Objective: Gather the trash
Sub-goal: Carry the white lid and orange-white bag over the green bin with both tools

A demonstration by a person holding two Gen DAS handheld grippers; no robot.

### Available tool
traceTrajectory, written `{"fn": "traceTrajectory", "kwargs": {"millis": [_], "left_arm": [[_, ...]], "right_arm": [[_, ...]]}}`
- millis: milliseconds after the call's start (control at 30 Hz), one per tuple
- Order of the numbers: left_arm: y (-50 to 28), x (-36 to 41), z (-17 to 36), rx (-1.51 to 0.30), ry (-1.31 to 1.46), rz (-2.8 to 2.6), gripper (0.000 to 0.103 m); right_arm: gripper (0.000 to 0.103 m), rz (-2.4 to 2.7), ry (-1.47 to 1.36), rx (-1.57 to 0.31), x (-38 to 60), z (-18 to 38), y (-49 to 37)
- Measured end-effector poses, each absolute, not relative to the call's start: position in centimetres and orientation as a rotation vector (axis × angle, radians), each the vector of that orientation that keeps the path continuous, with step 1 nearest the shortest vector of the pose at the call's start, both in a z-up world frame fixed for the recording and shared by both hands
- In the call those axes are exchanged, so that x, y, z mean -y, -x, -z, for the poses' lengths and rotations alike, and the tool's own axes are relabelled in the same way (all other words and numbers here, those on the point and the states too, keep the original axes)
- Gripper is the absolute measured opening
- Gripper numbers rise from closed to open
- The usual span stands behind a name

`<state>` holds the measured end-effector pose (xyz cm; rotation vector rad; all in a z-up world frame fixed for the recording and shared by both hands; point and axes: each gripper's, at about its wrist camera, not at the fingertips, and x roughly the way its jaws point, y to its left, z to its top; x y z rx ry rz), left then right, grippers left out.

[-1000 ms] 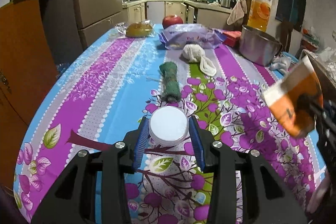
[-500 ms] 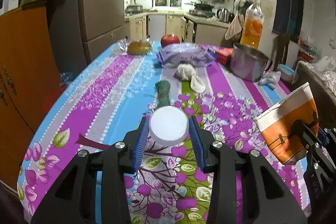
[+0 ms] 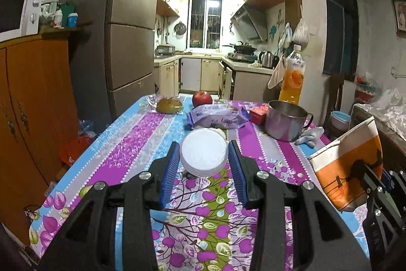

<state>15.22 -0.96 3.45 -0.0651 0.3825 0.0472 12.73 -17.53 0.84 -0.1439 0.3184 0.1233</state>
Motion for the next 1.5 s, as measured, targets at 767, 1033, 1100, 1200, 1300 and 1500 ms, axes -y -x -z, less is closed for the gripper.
{"fn": "traceTrajectory", "kwargs": {"millis": [767, 1033, 1100, 1200, 1300, 1500], "left_arm": [[-11.9, 7.6, -6.2, -0.289, 0.001, 0.064, 0.038], [-11.2, 13.2, -6.2, -0.297, -0.031, 0.174, 0.038], [-11.0, 14.6, -6.2, -0.294, -0.033, 0.203, 0.038], [-10.7, 17.1, -6.1, -0.293, -0.042, 0.252, 0.038], [-10.5, 19.5, -5.9, -0.294, -0.052, 0.299, 0.038], [-10.8, 24.3, -5.4, -0.316, -0.074, 0.385, 0.038]], "right_arm": [[0.016, -0.049, 0.092, -0.225, 24.5, -6.3, -7.1], [0.016, 0.058, 0.091, -0.224, 30.2, -7.8, -4.6], [0.016, 0.088, 0.093, -0.223, 31.8, -8.1, -3.7], [0.016, 0.133, 0.086, -0.235, 34.3, -8.4, -2.6], [0.016, 0.181, 0.085, -0.247, 37.1, -8.4, -1.4], [0.016, 0.279, 0.078, -0.284, 43.1, -8.2, 1.1]]}}
